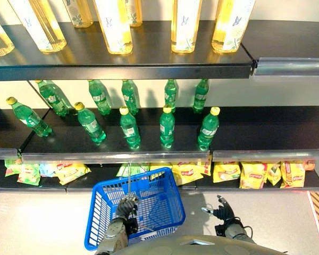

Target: Pick up the snacks into the basket

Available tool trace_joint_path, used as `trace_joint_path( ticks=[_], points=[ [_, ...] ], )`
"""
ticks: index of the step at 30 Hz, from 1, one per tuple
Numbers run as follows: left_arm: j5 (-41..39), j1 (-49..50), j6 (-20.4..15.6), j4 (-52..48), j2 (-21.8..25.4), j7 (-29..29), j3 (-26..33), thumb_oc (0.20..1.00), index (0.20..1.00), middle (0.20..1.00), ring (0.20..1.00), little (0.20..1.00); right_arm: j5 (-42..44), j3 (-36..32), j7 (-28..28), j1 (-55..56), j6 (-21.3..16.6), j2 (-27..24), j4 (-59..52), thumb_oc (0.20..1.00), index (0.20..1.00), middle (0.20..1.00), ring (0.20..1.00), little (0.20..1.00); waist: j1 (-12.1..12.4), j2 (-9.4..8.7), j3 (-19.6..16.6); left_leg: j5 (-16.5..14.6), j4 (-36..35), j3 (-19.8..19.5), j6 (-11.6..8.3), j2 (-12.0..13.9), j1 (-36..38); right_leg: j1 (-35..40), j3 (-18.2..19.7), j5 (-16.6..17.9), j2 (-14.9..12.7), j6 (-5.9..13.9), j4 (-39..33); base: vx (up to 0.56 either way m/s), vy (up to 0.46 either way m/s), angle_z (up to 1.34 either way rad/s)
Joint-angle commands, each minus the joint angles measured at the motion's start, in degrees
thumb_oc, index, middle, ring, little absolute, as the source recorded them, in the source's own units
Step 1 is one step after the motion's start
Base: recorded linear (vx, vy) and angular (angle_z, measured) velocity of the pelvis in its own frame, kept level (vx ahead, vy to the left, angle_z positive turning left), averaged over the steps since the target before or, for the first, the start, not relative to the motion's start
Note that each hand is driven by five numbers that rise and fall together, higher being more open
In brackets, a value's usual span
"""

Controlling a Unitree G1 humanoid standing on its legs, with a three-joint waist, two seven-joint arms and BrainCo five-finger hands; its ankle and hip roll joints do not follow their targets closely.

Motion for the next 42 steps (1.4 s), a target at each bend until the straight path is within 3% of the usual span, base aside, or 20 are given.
trace_joint_path(
  ticks=[1, 33, 37, 40, 42],
  points=[
    [3.66, -6.05, -5.61, -5.29, -1.72, -0.60, -0.26, 0.200, 0.200, 0.200, 0.200, 0.200, -0.26, 1.42, -0.49, -4.98, -2.18, -1.46, 1.99, 1.000, 1.000, 1.000, 1.000, 1.000, 1.08, 0.57, -0.08, -3.26, -0.02, -0.40, 3.68, -4.57, 0.28, -1.87, -1.41, 1.93, 3.26, -1.01, 0.28, 0.00, 0.000, 0.00],
    [6.67, -4.33, -5.62, -5.29, 0.07, -2.88, 0.66, 0.200, 0.200, 0.200, 0.200, 0.200, 1.68, 2.30, 4.36, -4.38, -2.88, -2.36, 0.59, 1.000, 1.000, 1.000, 1.000, 1.000, 1.74, 0.18, 0.89, -3.44, -0.02, -0.45, 3.98, -5.08, 0.69, -1.62, -2.04, 1.47, 3.10, -1.04, 1.25, 0.00, 0.000, 0.00],
    [7.31, -4.60, -5.76, -7.74, 1.58, -3.11, 0.59, 0.200, 0.200, 0.200, 0.200, 0.200, 0.33, 4.15, 5.28, -4.80, -3.34, -3.43, -3.71, 1.000, 1.000, 1.000, 1.000, 1.000, 2.03, -0.49, 3.99, -5.22, 7.46, -0.79, 4.05, -4.14, -3.49, -4.72, -2.18, -0.54, 1.54, -1.64, 7.85, -0.11, -0.015, 0.07],
    [6.03, -4.02, -6.18, -12.83, 4.15, -3.88, -0.11, 0.200, 0.200, 0.200, 0.200, 0.200, -0.05, 5.41, 6.19, -4.82, -3.88, -5.06, -8.92, 1.000, 1.000, 1.000, 1.000, 1.000, 2.37, -0.48, 8.58, -7.93, 17.67, -1.56, 4.23, -1.73, -10.70, -11.15, -3.28, -3.67, -0.83, -2.81, 17.61, -0.23, -0.015, 0.25],
    [5.58, -4.13, -6.23, -13.50, 4.65, -3.91, -0.25, 0.200, 0.200, 0.200, 0.200, 0.200, -0.09, 5.59, 6.27, -4.87, -3.92, -5.26, -9.85, 1.000, 1.000, 1.000, 1.000, 1.000, 2.22, -0.52, 9.29, -8.79, 19.84, -1.73, 4.30, -0.86, -12.51, -12.97, -3.50, -4.45, -1.27, -3.01, 19.96, -0.15, -0.015, 0.23]
  ],
)
